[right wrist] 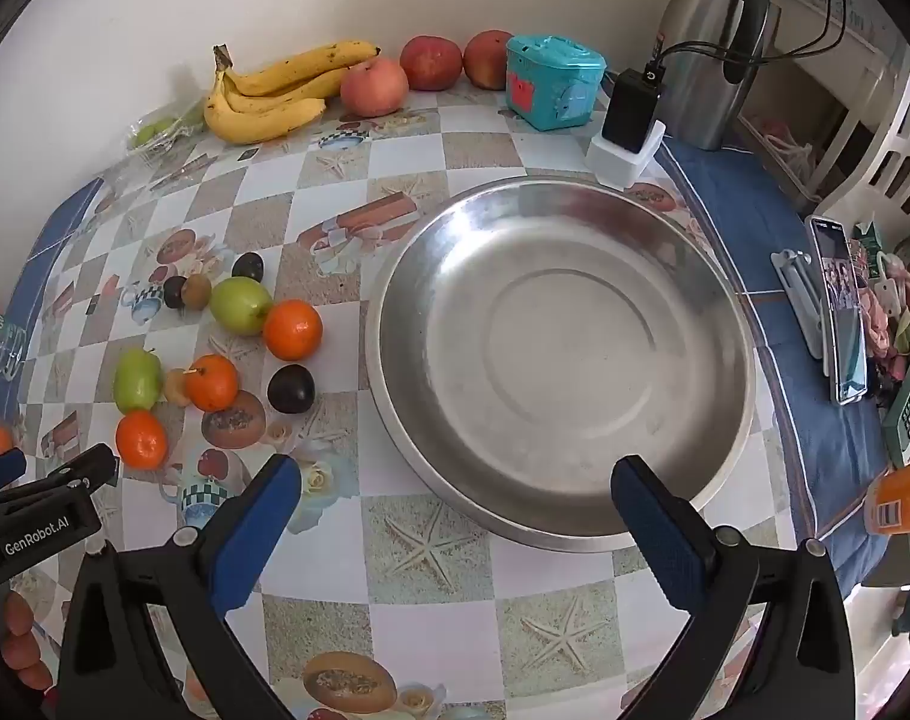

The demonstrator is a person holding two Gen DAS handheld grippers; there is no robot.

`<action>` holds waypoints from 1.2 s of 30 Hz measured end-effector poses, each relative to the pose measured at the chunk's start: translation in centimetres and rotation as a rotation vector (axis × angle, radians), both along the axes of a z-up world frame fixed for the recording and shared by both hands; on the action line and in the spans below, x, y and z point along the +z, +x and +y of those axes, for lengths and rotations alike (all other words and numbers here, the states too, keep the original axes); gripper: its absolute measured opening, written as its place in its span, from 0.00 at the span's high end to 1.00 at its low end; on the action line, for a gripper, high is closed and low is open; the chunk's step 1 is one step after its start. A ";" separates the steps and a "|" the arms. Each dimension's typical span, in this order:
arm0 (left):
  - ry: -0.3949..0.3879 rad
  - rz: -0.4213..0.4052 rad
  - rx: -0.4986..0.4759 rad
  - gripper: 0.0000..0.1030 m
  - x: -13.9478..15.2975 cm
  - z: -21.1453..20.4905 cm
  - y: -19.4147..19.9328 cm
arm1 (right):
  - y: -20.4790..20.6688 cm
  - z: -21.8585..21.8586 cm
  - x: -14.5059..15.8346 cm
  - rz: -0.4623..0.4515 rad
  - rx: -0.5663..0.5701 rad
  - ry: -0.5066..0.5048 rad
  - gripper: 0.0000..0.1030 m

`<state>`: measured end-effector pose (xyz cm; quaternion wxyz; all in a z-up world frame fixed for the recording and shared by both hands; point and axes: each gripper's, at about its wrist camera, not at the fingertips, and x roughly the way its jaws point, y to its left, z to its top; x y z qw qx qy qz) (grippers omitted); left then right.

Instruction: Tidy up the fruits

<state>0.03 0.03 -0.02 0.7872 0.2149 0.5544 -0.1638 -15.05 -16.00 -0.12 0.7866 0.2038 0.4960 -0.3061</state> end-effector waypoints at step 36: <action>-0.004 -0.009 0.000 0.00 0.3 0.1 -0.1 | -0.1 -0.1 0.2 -0.009 -0.003 -0.005 0.00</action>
